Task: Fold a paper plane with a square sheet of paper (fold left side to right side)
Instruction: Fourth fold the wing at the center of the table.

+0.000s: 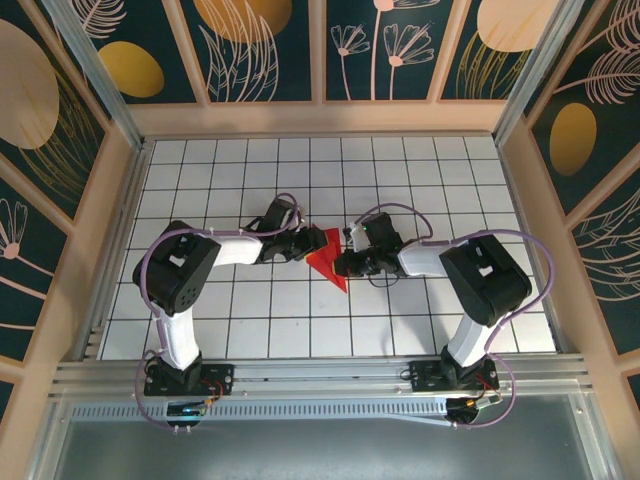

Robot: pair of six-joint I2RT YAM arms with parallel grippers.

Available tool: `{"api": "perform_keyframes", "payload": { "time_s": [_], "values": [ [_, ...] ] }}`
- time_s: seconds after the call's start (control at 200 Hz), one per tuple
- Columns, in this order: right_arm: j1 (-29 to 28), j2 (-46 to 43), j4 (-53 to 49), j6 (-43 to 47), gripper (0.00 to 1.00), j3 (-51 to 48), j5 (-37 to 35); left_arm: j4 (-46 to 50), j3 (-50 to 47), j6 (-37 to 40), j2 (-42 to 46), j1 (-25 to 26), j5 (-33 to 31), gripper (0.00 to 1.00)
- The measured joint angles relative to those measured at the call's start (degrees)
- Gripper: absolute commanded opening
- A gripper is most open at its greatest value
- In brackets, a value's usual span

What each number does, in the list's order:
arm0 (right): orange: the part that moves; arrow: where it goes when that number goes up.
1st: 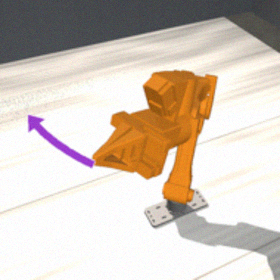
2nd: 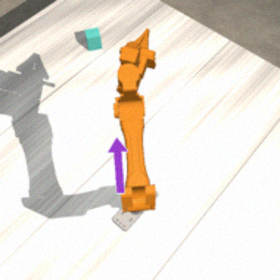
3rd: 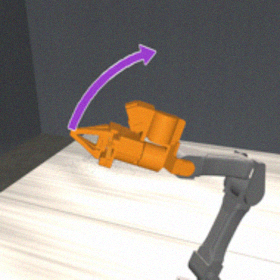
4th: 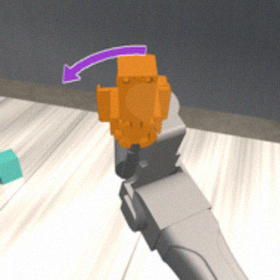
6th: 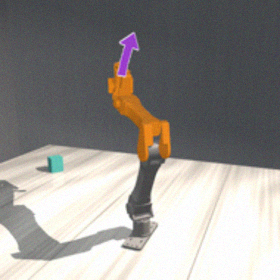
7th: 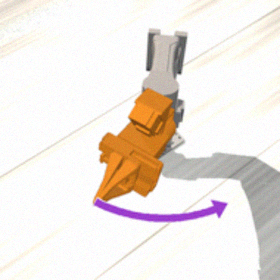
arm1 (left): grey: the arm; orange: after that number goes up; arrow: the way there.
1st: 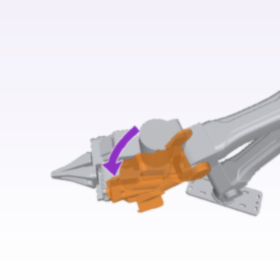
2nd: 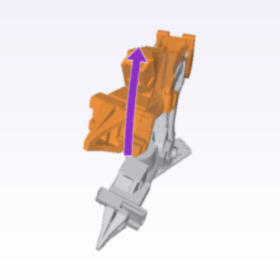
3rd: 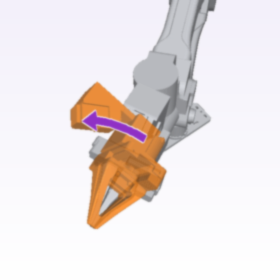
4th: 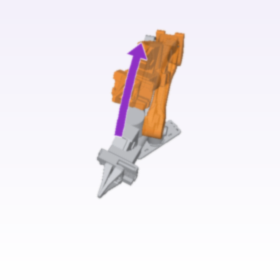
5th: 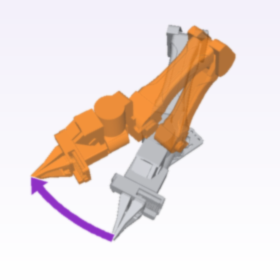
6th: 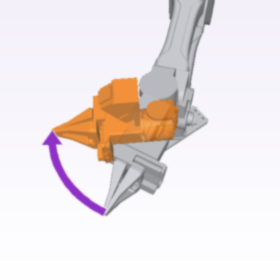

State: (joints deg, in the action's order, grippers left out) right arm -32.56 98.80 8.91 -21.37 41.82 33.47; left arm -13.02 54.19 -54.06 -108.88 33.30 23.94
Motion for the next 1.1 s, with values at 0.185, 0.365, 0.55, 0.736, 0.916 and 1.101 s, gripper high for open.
{"api": "perform_keyframes", "payload": {
  "time_s": [0.185,0.365,0.55,0.736,0.916,1.101],
  "values": [
    [0.0,0.5,0.4,0.0,0.00,0.0,0.6,0.4,1.7,0.0,-0.8,0.2,0.0,0.45],
    [0.0,0.8,0.4,0.0,0.00,0.0,0.9,1.0,2.7,0.5,-1.4,0.3,-0.4,0.45],
    [0.0,0.8,0.4,-0.1,0.00,0.0,0.9,1.8,3.0,1.3,-1.7,0.5,-0.7,0.45],
    [0.0,0.8,0.4,-0.2,0.00,0.0,1.0,2.0,3.1,1.5,-1.7,0.5,-0.8,0.46],
    [0.0,0.8,0.4,-0.2,0.00,0.0,1.1,3.0,3.5,2.0,-1.7,0.5,-1.1,0.46],
    [0.0,0.8,0.4,-0.3,0.05,0.0,1.2,3.7,3.8,2.4,-1.7,0.6,-1.7,0.46]
  ]
}}
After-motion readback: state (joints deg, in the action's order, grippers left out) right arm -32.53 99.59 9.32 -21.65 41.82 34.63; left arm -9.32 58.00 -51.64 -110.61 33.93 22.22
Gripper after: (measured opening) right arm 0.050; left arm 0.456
